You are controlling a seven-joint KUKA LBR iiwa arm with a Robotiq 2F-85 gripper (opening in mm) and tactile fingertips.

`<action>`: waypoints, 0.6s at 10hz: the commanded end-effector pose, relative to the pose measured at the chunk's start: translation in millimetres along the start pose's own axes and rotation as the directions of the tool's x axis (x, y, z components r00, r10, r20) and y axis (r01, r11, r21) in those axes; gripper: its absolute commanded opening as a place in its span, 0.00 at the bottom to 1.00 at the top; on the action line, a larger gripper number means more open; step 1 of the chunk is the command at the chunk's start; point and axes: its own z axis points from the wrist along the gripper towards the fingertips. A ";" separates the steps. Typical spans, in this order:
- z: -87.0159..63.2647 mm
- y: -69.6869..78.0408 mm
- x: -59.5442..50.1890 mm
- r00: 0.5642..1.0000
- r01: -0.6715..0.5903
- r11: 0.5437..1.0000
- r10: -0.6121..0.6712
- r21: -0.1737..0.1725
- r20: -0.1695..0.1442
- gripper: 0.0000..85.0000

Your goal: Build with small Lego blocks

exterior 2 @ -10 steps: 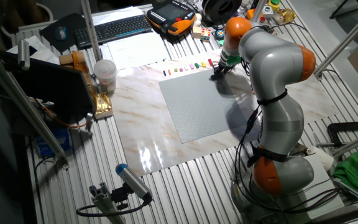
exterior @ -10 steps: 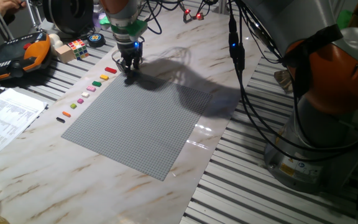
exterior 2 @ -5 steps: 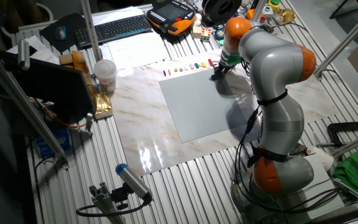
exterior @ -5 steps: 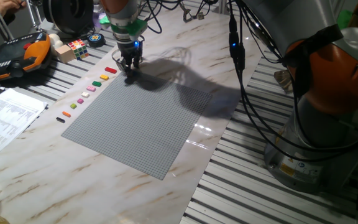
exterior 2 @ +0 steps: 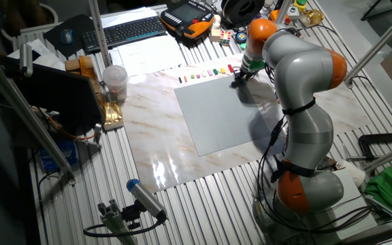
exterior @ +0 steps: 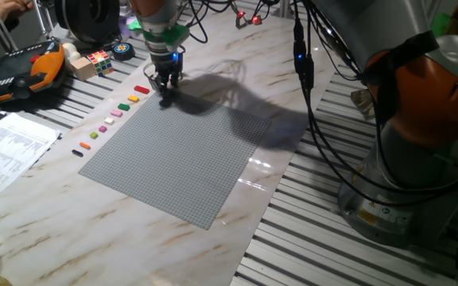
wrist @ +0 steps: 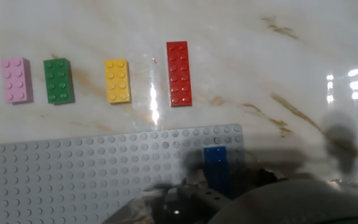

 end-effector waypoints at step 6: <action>-7.6 -6.5 -2.8 1.000 0.000 1.000 0.000 0.010 -0.003 0.56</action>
